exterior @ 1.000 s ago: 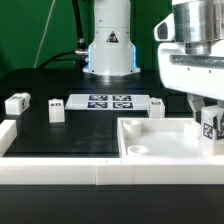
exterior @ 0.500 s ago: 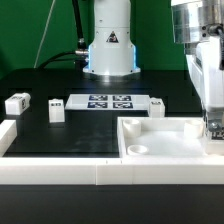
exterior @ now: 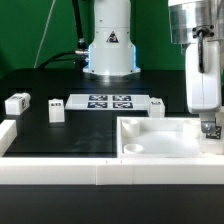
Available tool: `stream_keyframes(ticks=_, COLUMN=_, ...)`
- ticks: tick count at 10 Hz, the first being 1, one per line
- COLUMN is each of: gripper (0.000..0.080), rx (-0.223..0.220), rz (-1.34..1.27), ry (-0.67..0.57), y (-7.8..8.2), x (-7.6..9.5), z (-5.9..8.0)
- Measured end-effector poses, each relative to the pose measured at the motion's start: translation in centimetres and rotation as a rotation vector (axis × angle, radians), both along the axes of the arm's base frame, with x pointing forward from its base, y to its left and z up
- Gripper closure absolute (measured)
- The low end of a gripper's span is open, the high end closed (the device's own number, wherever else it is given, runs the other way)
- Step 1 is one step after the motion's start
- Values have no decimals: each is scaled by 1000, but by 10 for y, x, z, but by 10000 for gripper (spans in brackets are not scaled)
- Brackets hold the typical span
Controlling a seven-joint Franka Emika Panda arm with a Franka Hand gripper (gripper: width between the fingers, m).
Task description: Assemble one leg
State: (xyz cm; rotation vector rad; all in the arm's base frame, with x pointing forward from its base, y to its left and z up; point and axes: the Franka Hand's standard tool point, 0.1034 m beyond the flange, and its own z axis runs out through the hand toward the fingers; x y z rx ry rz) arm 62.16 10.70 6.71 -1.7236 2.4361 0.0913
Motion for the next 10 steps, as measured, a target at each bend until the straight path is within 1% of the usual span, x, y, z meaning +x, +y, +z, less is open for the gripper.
stream_keyframes(ticks=1, gripper=245, rx=0, rz=2, ry=0, y=0, x=0, z=0)
stream_keyframes(ticks=2, gripper=245, rx=-4, rz=39, ry=-5, y=0, x=0, z=0)
stream_keyframes(ticks=3, gripper=164, rx=-3, rz=39, ry=-5, y=0, x=0, z=0)
stream_keyframes(ticks=4, gripper=154, rx=-3, rz=39, ry=-5, y=0, x=0, z=-1)
stream_keyframes(ticks=10, gripper=150, rx=-4, rz=40, ry=-4, y=1, x=-1, z=-1)
